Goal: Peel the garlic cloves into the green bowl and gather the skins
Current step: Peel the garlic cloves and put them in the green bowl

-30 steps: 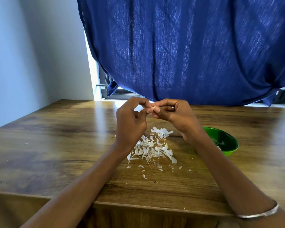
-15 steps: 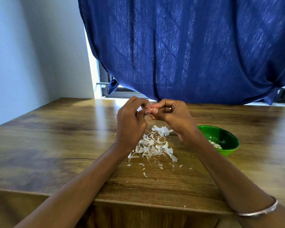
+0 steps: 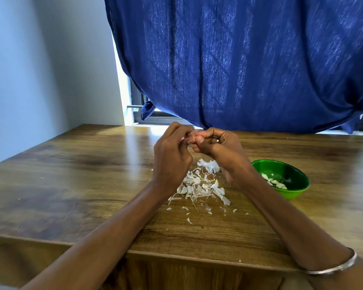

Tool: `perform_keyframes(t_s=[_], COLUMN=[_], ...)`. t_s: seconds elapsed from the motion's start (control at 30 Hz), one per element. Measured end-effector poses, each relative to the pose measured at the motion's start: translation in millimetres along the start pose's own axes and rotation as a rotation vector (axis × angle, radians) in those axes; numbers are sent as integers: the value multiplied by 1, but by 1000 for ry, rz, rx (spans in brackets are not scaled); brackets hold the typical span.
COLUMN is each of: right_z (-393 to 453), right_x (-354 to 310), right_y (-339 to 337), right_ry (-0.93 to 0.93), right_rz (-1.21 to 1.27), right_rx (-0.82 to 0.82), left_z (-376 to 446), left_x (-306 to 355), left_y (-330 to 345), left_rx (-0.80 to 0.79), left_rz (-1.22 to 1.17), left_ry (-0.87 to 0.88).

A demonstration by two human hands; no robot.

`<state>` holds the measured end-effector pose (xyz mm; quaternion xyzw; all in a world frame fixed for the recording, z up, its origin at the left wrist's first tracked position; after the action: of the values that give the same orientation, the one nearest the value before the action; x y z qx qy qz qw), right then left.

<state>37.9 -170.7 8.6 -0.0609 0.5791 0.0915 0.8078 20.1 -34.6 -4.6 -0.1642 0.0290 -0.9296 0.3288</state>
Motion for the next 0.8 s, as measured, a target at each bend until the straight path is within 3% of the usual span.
perform_keyframes(t_s=[0.33,0.8], right_z=[2,4], right_x=[-1,-1], right_y=[1,-4], right_ry=[63,15], right_rz=[193,135], right_rx=[-11,13], left_z=[5,5], left_x=[0,1], left_y=[4,-2], left_rx=[30,100], left_rz=[-44,-52], left_ry=[-79,-101])
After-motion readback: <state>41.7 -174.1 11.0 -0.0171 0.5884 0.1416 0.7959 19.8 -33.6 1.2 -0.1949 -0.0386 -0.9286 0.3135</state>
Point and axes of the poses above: each hand's wrist, its own z-axis towards the middle knuckle, its own y-axis out of the palm, x = y × z, the point moved 3 cm from there along z, towards the middle knuckle, and after that the axes turned 4 degrees about -z, right-handed, at the moved point
